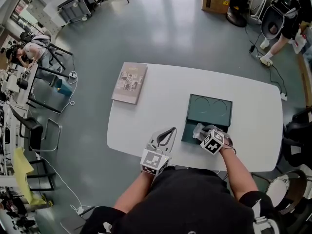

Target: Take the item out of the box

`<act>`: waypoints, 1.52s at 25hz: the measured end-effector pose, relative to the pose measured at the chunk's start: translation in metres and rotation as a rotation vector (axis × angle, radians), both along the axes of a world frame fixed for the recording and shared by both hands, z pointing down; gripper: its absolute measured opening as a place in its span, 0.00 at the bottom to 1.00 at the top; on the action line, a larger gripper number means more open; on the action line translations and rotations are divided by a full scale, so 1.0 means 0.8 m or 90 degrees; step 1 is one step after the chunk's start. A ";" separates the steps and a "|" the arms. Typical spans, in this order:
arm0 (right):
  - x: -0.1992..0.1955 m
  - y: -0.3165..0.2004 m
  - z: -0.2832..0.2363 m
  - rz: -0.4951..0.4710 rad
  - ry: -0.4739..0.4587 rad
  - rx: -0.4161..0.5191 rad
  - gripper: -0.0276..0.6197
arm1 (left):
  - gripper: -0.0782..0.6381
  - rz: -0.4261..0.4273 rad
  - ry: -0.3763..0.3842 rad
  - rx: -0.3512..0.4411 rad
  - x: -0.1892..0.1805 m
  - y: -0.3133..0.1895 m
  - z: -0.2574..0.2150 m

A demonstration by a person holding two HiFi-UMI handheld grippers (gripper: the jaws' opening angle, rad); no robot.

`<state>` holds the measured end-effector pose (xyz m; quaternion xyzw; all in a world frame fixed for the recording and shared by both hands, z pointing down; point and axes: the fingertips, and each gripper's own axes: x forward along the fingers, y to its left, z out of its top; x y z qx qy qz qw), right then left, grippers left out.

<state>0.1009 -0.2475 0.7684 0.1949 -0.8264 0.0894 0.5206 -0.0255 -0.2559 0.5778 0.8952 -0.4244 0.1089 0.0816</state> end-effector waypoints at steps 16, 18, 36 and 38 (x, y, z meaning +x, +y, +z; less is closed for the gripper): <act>0.005 -0.003 -0.052 0.061 -0.037 0.081 0.06 | 0.12 0.023 0.011 0.003 0.009 0.010 0.001; 0.007 -0.005 -0.068 0.078 -0.053 0.101 0.06 | 0.12 0.023 0.011 0.002 0.010 0.008 -0.003; 0.032 -0.032 -0.237 0.235 -0.273 0.302 0.06 | 0.12 0.053 0.032 0.025 0.034 0.005 -0.029; 0.038 -0.035 -0.258 0.254 -0.293 0.329 0.06 | 0.12 0.050 0.034 0.026 0.035 0.004 -0.033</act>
